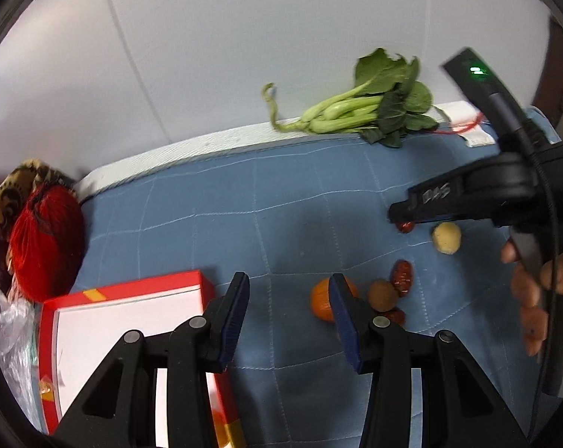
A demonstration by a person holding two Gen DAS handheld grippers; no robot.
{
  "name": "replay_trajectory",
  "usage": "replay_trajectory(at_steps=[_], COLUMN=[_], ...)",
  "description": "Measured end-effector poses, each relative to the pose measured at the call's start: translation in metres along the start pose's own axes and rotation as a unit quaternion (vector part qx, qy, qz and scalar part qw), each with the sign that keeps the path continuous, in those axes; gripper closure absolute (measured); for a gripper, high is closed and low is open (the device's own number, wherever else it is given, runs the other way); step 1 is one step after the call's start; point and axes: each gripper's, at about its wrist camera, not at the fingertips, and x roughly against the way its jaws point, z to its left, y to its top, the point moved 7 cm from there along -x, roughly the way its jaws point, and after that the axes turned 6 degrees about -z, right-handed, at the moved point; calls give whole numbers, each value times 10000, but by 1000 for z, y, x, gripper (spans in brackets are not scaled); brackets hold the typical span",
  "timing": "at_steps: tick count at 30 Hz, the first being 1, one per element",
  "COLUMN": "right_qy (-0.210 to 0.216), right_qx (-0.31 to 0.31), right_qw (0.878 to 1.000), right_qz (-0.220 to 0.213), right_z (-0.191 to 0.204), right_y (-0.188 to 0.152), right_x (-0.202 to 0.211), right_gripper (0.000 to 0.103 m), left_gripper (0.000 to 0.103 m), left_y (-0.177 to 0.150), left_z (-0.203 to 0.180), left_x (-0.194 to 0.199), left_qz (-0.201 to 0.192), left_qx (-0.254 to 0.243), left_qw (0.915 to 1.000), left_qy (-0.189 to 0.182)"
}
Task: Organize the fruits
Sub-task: 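Grasp a red date with the right tool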
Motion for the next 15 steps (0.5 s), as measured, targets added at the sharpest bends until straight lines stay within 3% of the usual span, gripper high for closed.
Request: replay_trajectory(at_steps=[3, 5, 9, 15], right_qy=[-110, 181, 603, 1105], right_qx=[261, 98, -232, -559], right_qw=[9996, 9998, 9965, 9896], right_qz=[38, -21, -536, -739], right_z=[4, 3, -17, -45], right_y=[-4, -1, 11, 5], right_x=[2, 13, 67, 108], right_gripper=[82, 82, 82, 82], left_gripper=[57, 57, 57, 57], left_y=[1, 2, 2, -2], left_z=[-15, -28, -59, -84], left_x=[1, 1, -3, -21], left_qz=[-32, -84, -75, 137], left_qx=[-134, -255, -586, -855], left_qw=[9992, 9978, 9927, 9856], left_qy=[-383, -611, -1055, -1453])
